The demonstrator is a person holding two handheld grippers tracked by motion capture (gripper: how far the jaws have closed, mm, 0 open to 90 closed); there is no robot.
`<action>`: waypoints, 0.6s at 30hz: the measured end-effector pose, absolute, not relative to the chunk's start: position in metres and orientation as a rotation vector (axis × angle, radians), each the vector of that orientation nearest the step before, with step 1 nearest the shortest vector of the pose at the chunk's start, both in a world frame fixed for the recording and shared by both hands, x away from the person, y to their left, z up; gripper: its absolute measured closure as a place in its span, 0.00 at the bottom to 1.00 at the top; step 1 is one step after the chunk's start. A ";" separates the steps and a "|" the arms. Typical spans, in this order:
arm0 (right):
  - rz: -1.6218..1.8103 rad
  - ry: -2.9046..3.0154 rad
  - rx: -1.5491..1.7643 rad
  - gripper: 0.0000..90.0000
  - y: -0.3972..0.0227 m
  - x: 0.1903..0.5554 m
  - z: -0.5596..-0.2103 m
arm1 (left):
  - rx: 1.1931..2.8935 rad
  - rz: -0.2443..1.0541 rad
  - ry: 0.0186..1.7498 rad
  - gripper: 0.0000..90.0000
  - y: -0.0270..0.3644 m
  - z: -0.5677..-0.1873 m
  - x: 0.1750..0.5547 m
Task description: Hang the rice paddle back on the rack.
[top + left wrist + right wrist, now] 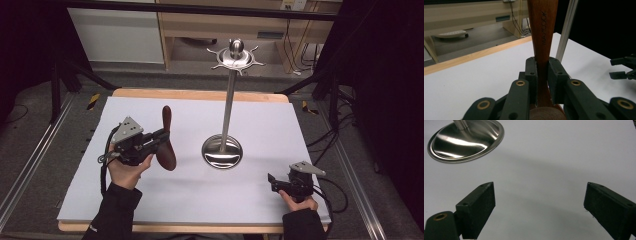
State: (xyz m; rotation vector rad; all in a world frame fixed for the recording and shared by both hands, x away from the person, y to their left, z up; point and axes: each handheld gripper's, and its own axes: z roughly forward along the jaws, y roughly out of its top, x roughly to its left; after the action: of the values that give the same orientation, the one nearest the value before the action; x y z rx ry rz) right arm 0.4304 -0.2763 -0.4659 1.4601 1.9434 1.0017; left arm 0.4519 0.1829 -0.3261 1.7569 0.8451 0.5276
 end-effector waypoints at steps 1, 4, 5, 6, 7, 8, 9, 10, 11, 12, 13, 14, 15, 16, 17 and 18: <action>0.998 1.942 1.458 0.12 -0.276 0.431 -0.466 | 1.754 0.527 0.840 0.87 0.182 -0.324 0.453; 0.997 1.943 1.457 0.12 -0.276 0.431 -0.466 | 1.750 0.518 0.821 0.87 0.179 -0.316 0.454; 0.999 1.941 1.464 0.12 -0.276 0.431 -0.466 | 1.744 0.513 0.814 0.87 0.178 -0.312 0.454; 0.998 1.942 1.458 0.12 -0.276 0.431 -0.466 | 1.744 0.512 0.808 0.87 0.177 -0.310 0.454; 0.999 1.941 1.458 0.12 -0.276 0.431 -0.466 | 1.742 0.511 0.803 0.87 0.176 -0.307 0.454; 0.998 1.942 1.457 0.12 -0.276 0.431 -0.466 | 1.738 0.512 0.798 0.87 0.175 -0.304 0.454; 0.998 1.942 1.457 0.12 -0.276 0.431 -0.466 | 1.739 0.513 0.793 0.87 0.174 -0.301 0.454; 0.998 1.942 1.457 0.12 -0.276 0.431 -0.466 | 1.736 0.513 0.791 0.87 0.173 -0.299 0.454; 0.999 1.942 1.457 0.12 -0.276 0.431 -0.466 | 1.737 0.514 0.784 0.87 0.172 -0.296 0.454; 0.999 1.942 1.457 0.12 -0.276 0.431 -0.466 | 1.737 0.512 0.780 0.87 0.170 -0.294 0.454; 1.000 1.942 1.458 0.12 -0.276 0.431 -0.466 | 1.739 0.513 0.774 0.87 0.169 -0.292 0.454; 1.000 1.942 1.458 0.12 -0.276 0.431 -0.466 | 1.739 0.513 0.771 0.87 0.168 -0.289 0.454; 1.000 1.943 1.453 0.12 -0.277 0.431 -0.466 | 1.739 0.512 0.765 0.87 0.167 -0.287 0.455; 1.000 1.942 1.453 0.12 -0.277 0.431 -0.466 | 1.739 0.508 0.759 0.87 0.165 -0.284 0.455; 0.999 1.945 1.449 0.12 -0.277 0.431 -0.466 | 1.739 0.506 0.756 0.87 0.164 -0.282 0.456; 1.003 1.945 1.458 0.12 -0.276 0.431 -0.466 | 1.741 0.507 0.753 0.87 0.163 -0.281 0.456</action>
State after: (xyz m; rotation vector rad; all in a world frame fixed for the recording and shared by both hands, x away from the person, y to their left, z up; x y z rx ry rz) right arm 0.4310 -0.2763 -0.4662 1.4585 1.9452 1.0025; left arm 0.4559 0.1627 -0.2807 1.7408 0.7530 0.5069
